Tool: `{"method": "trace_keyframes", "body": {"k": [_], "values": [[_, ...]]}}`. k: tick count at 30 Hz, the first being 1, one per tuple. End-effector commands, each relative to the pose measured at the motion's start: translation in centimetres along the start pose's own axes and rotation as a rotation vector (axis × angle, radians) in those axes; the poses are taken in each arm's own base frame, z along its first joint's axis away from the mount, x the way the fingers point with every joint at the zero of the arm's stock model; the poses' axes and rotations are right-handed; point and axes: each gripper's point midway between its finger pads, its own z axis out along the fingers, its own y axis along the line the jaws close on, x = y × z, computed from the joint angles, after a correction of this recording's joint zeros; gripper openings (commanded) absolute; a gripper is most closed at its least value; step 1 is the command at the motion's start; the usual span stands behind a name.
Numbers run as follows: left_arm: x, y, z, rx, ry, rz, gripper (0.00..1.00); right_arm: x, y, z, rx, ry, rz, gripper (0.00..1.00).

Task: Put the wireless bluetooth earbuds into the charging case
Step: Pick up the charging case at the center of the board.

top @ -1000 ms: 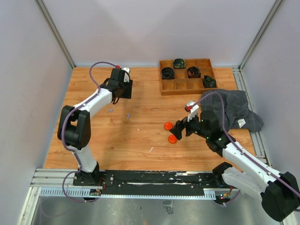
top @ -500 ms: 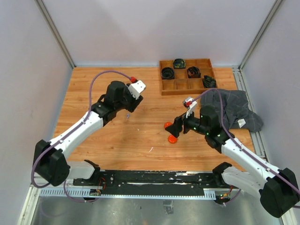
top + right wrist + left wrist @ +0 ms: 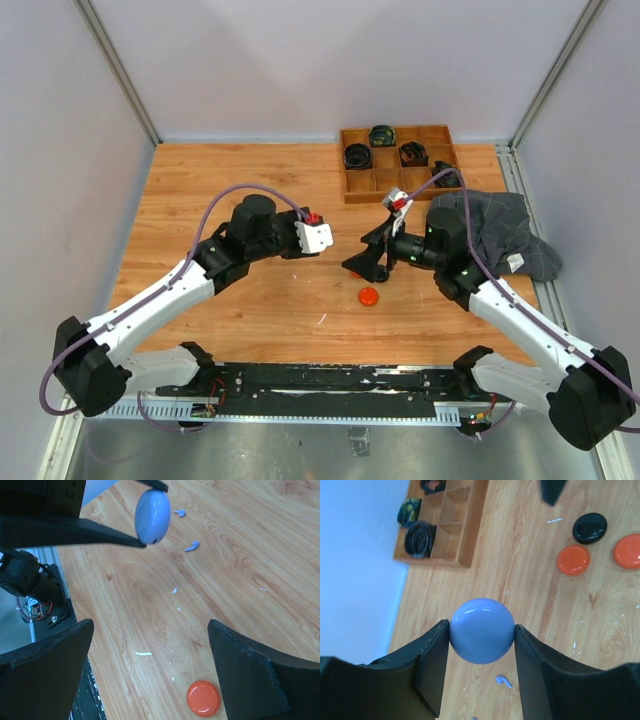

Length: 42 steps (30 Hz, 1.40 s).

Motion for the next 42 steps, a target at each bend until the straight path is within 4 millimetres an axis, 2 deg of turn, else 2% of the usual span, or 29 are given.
{"method": "trace_keyframes", "body": {"k": [1,6,15,20,26,33,39,41,42], "values": [[-2.7,-0.7,-0.6,0.016,-0.088,0.219,0.42,-2.5,0.8,0.4,-0.058,-0.042,0.007,0.97],[-4.9,-1.8,-0.9,0.041,-0.152,0.321,0.4,-3.3,1.4,1.0,-0.104,-0.051,0.016,0.91],[-7.2,-3.8,-0.8,0.071,-0.191,0.449,0.4,-4.2,2.5,1.8,-0.199,-0.047,0.035,0.79],[-7.7,-4.3,-0.6,0.085,-0.188,0.484,0.4,-3.8,2.8,2.3,-0.234,-0.021,0.046,0.72],[-8.2,-5.0,-0.5,0.105,-0.199,0.5,0.41,-3.3,3.0,2.5,-0.266,0.001,0.048,0.57],[-8.3,-5.6,-0.3,0.129,-0.204,0.512,0.41,-2.7,3.2,2.7,-0.288,0.015,0.049,0.49],[-8.1,-5.4,-0.3,0.121,-0.194,0.519,0.42,-2.3,3.4,2.7,-0.307,0.026,0.05,0.34],[-8.2,-5.4,-0.4,0.115,-0.193,0.507,0.45,-2.1,3.4,2.7,-0.307,0.028,0.044,0.24],[-8.2,-5.2,-0.5,0.107,-0.193,0.498,0.48,-1.9,3.3,2.7,-0.303,0.029,0.042,0.15]]}}
